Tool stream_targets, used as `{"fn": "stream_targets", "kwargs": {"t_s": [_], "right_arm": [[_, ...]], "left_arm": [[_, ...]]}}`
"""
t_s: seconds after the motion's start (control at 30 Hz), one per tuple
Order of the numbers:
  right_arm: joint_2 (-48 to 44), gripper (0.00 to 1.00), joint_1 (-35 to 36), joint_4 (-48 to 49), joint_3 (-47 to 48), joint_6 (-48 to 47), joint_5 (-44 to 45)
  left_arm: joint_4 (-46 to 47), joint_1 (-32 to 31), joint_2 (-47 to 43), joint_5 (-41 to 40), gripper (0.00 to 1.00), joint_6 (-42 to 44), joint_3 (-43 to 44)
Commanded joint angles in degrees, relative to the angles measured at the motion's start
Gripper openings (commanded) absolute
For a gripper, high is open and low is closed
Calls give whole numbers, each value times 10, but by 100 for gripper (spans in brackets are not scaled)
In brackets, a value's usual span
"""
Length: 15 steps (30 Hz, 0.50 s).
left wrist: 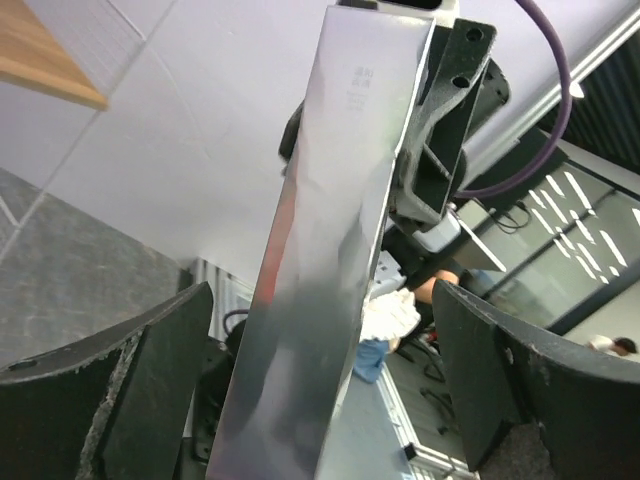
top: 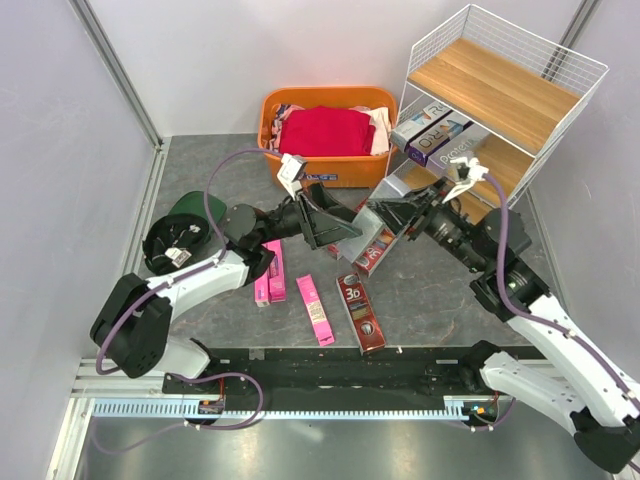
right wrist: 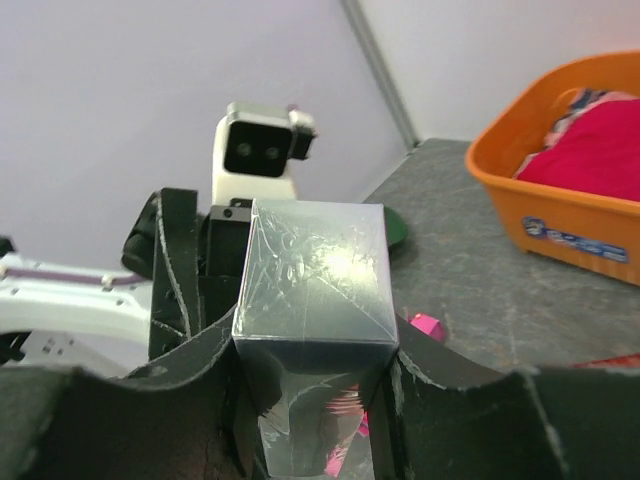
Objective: Place and organize the toothpastes onto the shelf
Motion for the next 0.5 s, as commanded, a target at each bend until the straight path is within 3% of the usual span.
{"fn": "stream_targets", "kwargs": {"t_s": [0.0, 0.2, 0.47], "right_arm": [[-56, 7, -2, -6, 14, -4, 121], [-142, 6, -2, 2, -28, 22, 242], [-161, 8, -2, 13, -33, 31, 246]], "left_arm": [[-54, 0, -25, -58, 99, 76, 10], [-4, -1, 4, -45, 99, 48, 17], [37, -32, 42, -20, 98, 34, 41]]}}
